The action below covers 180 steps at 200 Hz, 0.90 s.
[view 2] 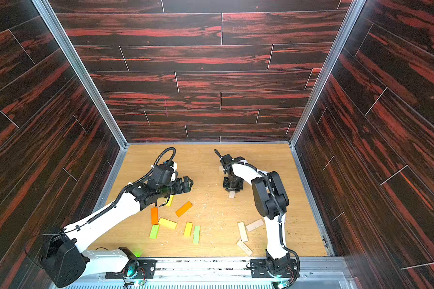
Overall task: Assemble a giraffe with building blocks
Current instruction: Assemble the building block at the center of the board.
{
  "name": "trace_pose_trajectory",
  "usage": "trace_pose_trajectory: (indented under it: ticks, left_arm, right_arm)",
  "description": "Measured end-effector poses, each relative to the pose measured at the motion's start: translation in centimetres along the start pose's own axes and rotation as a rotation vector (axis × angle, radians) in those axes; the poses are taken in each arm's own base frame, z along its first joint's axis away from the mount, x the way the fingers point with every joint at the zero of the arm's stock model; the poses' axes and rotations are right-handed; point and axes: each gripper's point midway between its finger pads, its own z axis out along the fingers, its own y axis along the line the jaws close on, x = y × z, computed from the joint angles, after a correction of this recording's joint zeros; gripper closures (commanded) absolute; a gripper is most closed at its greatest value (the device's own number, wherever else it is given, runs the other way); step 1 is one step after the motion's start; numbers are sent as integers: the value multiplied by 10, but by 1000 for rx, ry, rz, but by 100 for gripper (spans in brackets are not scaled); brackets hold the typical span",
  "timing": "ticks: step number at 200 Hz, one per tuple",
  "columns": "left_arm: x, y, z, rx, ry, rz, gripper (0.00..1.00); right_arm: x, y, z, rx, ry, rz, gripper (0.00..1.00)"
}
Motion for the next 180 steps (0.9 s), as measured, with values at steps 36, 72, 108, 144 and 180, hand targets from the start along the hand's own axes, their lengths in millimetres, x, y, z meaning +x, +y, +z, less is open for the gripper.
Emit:
trace_pose_trajectory:
  ticks: [36,72,108,144,180]
  left_arm:
    - [0,0,0,0,0,1,5]
    - [-1,1,0,-5,-3,4,5]
    - [-1,1,0,-8,-6,7,5]
    - [-1,2,0,-9,-7,8,5]
    - [-1,2,0,-9,-7,8,5]
  right_arm:
    - [-13,1,4,-1,4,9,70]
    - [-15,-1,6,6,18,3,59]
    - [-16,0,3,4,21,-5,43]
    - [-13,-1,3,9,31,-15,42]
    - [-11,0,3,4,39,-19,55]
